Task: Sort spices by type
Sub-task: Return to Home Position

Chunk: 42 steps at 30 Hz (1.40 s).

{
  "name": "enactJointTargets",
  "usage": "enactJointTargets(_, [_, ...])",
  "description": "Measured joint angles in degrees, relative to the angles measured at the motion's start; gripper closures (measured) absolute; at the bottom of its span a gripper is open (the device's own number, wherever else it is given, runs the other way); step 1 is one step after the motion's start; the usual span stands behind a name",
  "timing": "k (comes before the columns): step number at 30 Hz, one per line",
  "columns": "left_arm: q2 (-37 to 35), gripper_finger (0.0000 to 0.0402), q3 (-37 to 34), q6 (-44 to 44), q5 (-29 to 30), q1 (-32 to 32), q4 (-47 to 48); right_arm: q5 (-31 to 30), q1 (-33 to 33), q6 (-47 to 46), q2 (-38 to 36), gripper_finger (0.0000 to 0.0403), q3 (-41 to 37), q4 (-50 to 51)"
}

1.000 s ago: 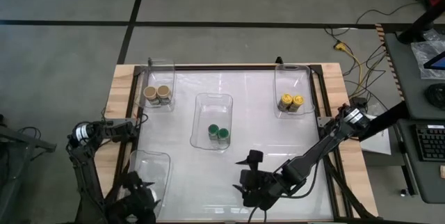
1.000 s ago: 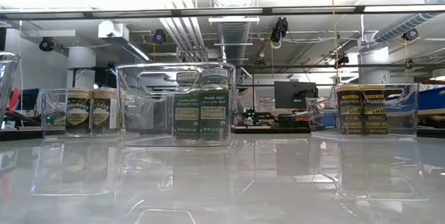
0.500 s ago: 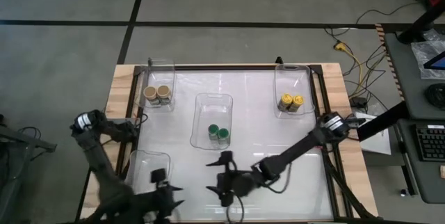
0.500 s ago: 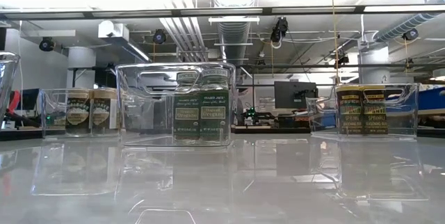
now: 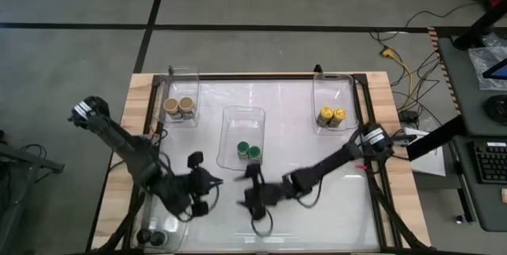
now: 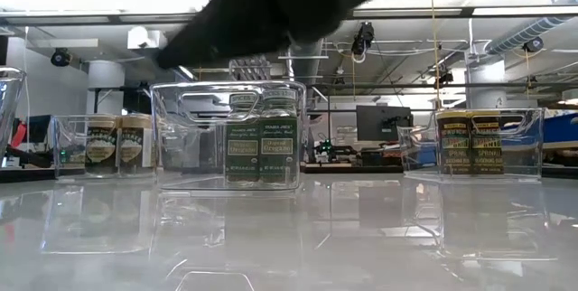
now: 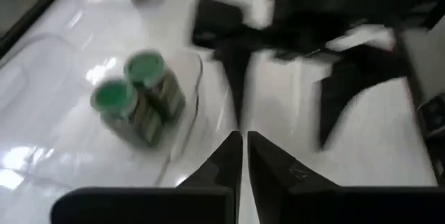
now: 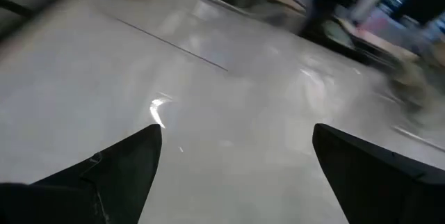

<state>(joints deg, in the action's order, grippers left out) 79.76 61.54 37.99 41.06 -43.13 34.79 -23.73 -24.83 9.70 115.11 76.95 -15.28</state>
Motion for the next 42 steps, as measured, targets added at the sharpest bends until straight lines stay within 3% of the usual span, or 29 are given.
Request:
enactJointTargets(5, [-10.90, 0.0400, -14.59, -13.84, -4.47, 6.86, -21.71, -0.42, 4.95, 0.31, -5.56, 0.0038, -4.45, 2.74])
enactJointTargets(12, [-21.28, 0.0400, -30.32, -23.99, -19.75, 20.48, -41.55, -0.17, 11.05, 0.34, -17.19, 0.0038, -14.25, 2.82])
enactJointTargets(22, [-35.22, 0.0400, -39.12, -33.43, -21.64, 30.28, -44.36, -0.28, 15.11, -4.87, -42.18, 0.0038, -33.75, 2.94])
enactJointTargets(25, [-38.21, 0.0400, -41.85, -33.50, -27.86, 33.72, -47.10, 0.94, 16.53, -5.57, -49.14, 0.0038, -38.98, 3.30])
enactJointTargets(30, [-39.24, 0.0400, -47.16, -32.69, -39.35, 40.27, -55.80, 9.33, 21.52, -4.59, -59.81, 0.0038, -43.47, 2.63])
enactJointTargets(37, [-39.35, 0.0400, -48.12, -34.48, -40.13, 46.11, -56.06, 19.21, 24.27, -2.25, -72.95, 0.0043, -48.71, 3.19])
enactJointTargets(42, [-42.67, 0.0400, -48.22, -37.33, -39.68, 48.51, -52.95, 19.20, 24.46, -2.35, -81.60, 0.0070, -52.52, 2.47])
